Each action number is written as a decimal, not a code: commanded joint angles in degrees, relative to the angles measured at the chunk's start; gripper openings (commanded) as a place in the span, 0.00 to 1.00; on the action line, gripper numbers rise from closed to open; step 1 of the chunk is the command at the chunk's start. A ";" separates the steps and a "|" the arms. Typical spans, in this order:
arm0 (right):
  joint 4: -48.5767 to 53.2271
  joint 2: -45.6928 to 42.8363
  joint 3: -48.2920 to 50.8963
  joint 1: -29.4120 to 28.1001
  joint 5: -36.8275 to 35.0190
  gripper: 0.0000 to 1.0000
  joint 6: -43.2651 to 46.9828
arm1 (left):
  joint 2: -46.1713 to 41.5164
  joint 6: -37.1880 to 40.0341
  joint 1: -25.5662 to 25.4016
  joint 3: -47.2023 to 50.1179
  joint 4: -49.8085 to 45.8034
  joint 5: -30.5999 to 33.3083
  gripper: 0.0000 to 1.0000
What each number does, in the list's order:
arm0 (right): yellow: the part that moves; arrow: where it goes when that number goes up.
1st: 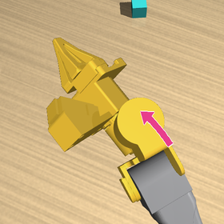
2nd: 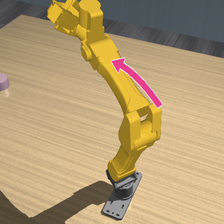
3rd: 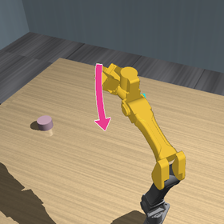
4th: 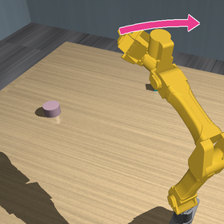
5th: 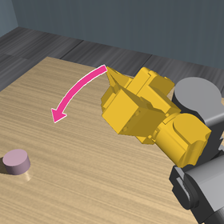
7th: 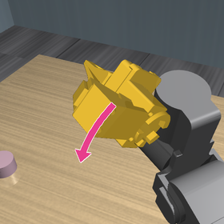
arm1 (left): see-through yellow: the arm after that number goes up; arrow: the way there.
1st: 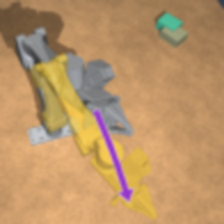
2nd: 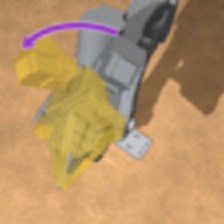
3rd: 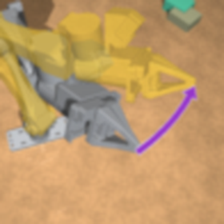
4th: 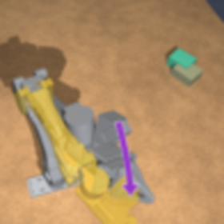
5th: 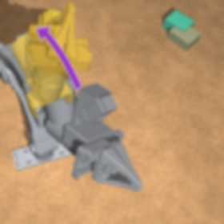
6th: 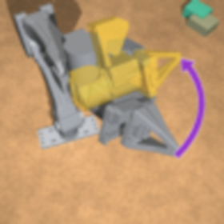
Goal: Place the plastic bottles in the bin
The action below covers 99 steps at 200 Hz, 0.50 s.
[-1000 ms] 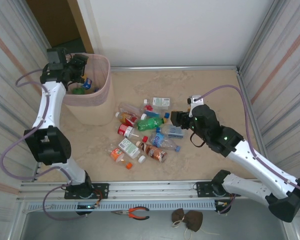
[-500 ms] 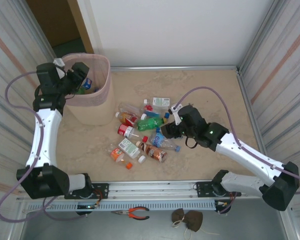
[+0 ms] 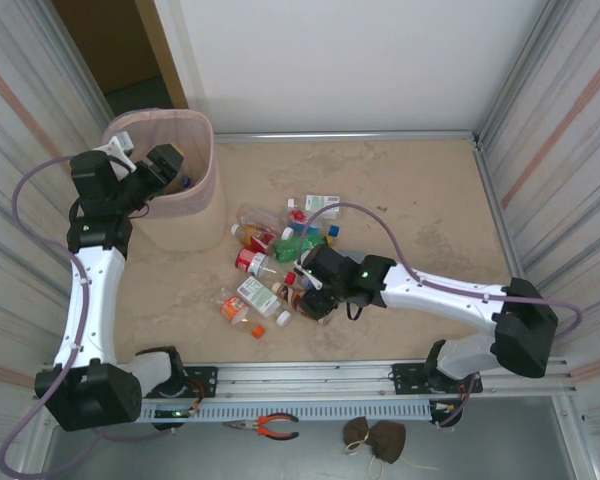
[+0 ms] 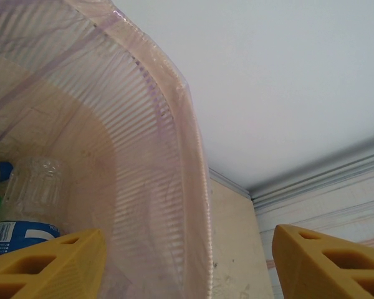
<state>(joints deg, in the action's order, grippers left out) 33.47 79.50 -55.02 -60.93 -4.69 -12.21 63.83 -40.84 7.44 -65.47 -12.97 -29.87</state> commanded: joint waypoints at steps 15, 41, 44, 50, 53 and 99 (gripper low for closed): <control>2.38 4.07 -2.59 -0.90 0.41 0.68 1.83 | -0.91 2.37 0.73 -0.44 -1.25 -2.02 0.72; 2.47 6.17 -2.81 -1.18 1.50 0.68 1.92 | 0.89 4.22 1.13 -4.73 -2.56 -2.91 0.72; 2.47 6.37 -2.81 -1.14 1.58 0.68 1.89 | 1.27 4.46 1.17 -5.39 -2.79 -3.18 0.72; 2.56 6.74 -2.81 -1.21 1.76 0.69 1.92 | 1.91 4.95 1.17 -6.77 -3.30 -3.62 0.72; 2.52 6.91 -2.76 -1.21 1.84 0.69 1.92 | 2.32 5.21 1.24 -7.49 -3.55 -3.93 0.72; 3.31 10.06 -3.06 -1.50 2.28 0.69 2.26 | 7.11 7.52 1.27 -16.78 -6.70 -9.49 0.72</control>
<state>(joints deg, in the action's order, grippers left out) 34.85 87.72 -56.25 -61.89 -3.11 -11.27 69.82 -36.14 8.32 -77.82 -17.45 -34.70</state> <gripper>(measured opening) 0.692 0.720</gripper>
